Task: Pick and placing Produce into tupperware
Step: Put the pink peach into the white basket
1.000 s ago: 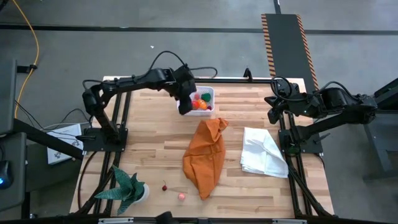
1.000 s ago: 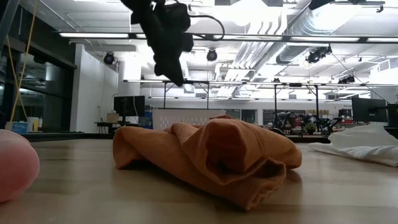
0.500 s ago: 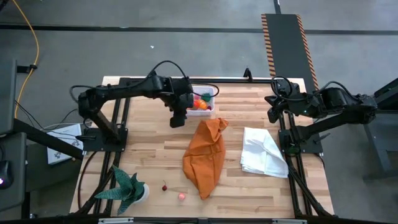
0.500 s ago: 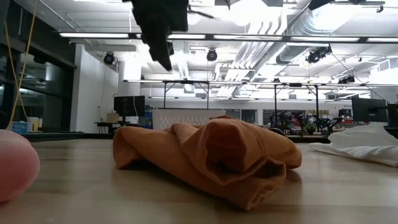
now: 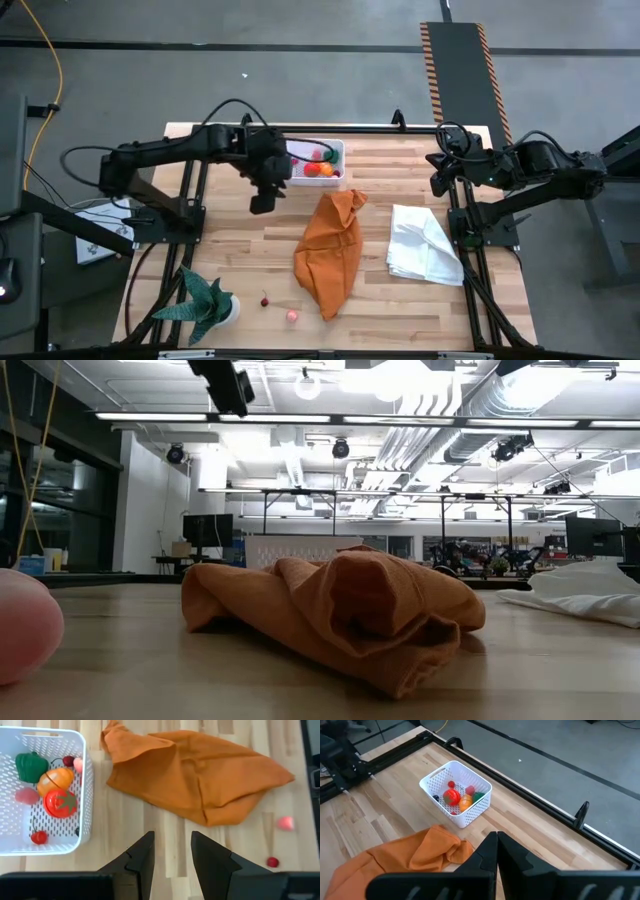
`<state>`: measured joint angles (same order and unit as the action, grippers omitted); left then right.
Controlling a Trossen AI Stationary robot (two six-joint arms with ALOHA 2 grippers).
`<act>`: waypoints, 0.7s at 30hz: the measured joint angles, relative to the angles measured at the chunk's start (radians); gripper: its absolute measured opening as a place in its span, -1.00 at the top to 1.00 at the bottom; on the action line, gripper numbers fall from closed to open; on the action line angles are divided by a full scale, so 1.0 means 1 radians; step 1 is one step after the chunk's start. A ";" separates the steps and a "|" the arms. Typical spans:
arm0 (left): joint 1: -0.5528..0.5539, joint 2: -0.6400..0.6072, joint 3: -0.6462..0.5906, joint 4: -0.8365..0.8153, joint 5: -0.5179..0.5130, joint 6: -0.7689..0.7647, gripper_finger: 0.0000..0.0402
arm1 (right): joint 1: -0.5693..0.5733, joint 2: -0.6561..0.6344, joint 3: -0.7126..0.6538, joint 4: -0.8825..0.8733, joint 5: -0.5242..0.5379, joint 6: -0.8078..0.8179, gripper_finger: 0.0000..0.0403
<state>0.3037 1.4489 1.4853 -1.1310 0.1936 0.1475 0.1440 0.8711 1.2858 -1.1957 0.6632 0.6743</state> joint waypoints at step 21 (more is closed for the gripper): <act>-0.192 -0.328 -0.283 0.115 -0.056 -0.272 0.73 | 0.000 0.011 0.000 0.005 0.018 0.006 1.00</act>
<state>0.1118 1.1214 1.2026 -1.0160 0.1379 -0.1242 0.1440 0.8820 1.2858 -1.1912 0.6811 0.6807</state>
